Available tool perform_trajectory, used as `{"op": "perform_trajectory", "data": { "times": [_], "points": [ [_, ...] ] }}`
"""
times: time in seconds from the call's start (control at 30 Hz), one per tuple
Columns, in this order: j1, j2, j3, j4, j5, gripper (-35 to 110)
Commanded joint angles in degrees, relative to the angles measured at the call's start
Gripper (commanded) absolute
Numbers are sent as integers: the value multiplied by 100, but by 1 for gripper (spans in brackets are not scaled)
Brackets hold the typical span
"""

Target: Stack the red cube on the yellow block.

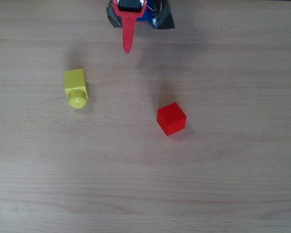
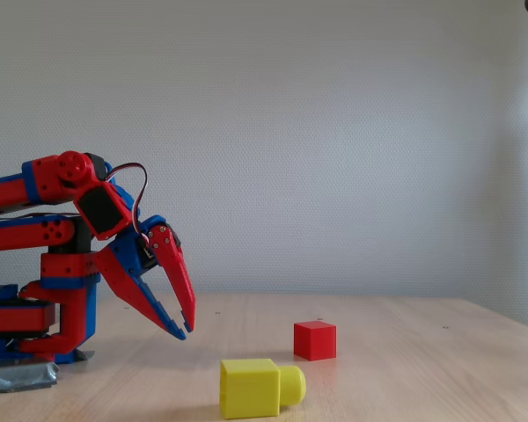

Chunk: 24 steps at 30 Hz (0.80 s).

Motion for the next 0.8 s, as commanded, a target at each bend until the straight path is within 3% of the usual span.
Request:
{"op": "perform_trajectory", "data": {
  "times": [0.0, 0.5, 0.63, 0.77],
  "points": [
    [176, 53, -149, 176, -334, 0],
    [79, 26, -149, 158, -387, 0],
    [-114, -659, -475, -114, -483, 1],
    [-149, -2057, -1538, -571, -114, 27]
  ]
}}
